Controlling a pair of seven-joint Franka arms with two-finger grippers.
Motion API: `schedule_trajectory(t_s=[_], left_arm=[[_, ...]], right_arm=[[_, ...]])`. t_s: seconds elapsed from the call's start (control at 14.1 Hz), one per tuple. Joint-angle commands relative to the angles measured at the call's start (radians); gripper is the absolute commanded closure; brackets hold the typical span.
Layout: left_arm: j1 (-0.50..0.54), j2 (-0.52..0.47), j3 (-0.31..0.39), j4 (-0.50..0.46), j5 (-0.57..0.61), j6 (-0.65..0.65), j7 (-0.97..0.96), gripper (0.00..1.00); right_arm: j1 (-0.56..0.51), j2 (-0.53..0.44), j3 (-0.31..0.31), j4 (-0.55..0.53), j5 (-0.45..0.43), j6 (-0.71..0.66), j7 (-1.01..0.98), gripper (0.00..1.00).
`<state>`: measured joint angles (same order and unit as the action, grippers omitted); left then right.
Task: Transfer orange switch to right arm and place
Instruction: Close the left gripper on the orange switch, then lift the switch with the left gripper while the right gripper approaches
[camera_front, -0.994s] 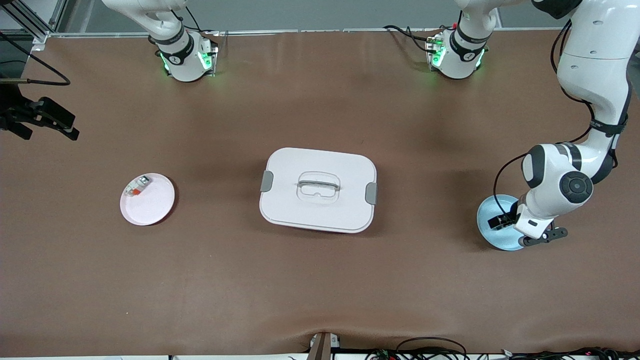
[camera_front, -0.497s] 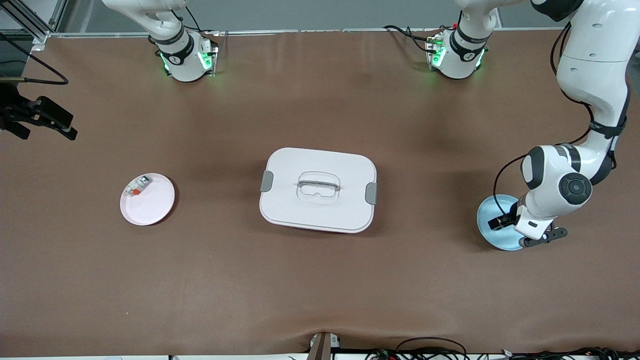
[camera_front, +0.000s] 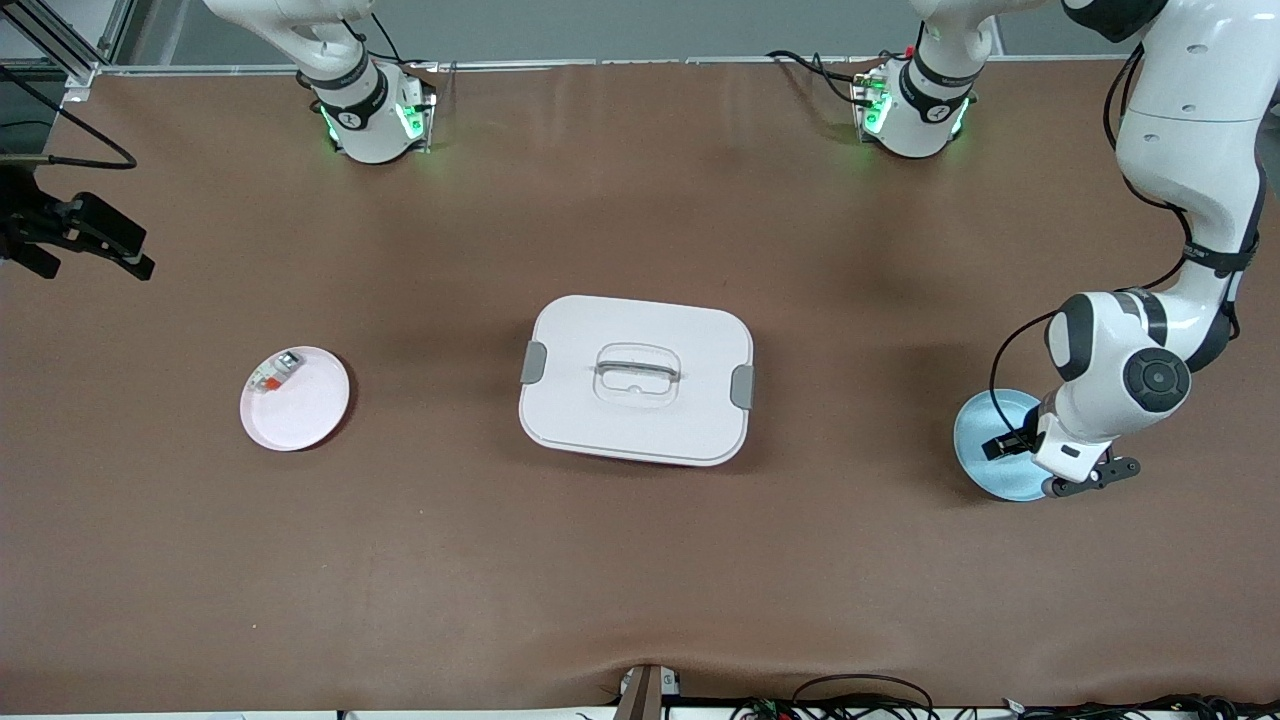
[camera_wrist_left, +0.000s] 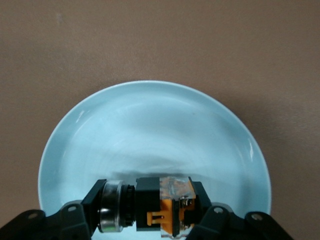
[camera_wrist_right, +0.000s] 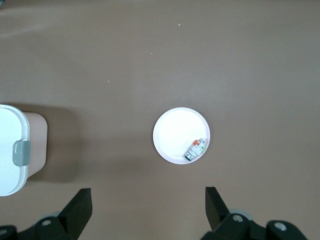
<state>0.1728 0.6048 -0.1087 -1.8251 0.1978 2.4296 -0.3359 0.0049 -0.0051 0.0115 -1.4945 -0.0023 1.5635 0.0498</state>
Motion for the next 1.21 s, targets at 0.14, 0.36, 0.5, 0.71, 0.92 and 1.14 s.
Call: schedule_trajectory(t_s=[0.14, 0.36, 0.5, 0.71, 0.92, 1.14], left_arm=[[-0.001, -0.181, -0.078, 0.024, 0.009, -0.205, -0.015, 1.0], [-0.009, -0.223, -0.156, 0.14, -0.032, -0.408, -0.055, 1.0], [-0.01, -0.223, -0.224, 0.21, -0.073, -0.521, -0.18, 1.0], [-0.012, -0.218, -0.34, 0.305, -0.127, -0.607, -0.385, 1.0], [-0.013, -0.221, -0.419, 0.339, -0.243, -0.615, -0.567, 1.0], [-0.016, -0.214, -0.54, 0.392, -0.287, -0.613, -0.774, 1.0]], right_arm=[[0.009, 0.008, 0.008, 0.023, -0.002, -0.031, 0.002, 0.0], [0.056, 0.007, 0.008, 0.023, 0.002, -0.049, 0.008, 0.0], [0.093, 0.007, 0.008, 0.02, 0.034, -0.06, 0.046, 0.0], [0.157, 0.007, 0.008, -0.003, 0.114, -0.053, 0.145, 0.0], [0.22, -0.012, 0.008, -0.073, 0.195, 0.035, 0.165, 0.0], [0.318, -0.035, 0.01, -0.136, 0.197, 0.119, 0.318, 0.0]])
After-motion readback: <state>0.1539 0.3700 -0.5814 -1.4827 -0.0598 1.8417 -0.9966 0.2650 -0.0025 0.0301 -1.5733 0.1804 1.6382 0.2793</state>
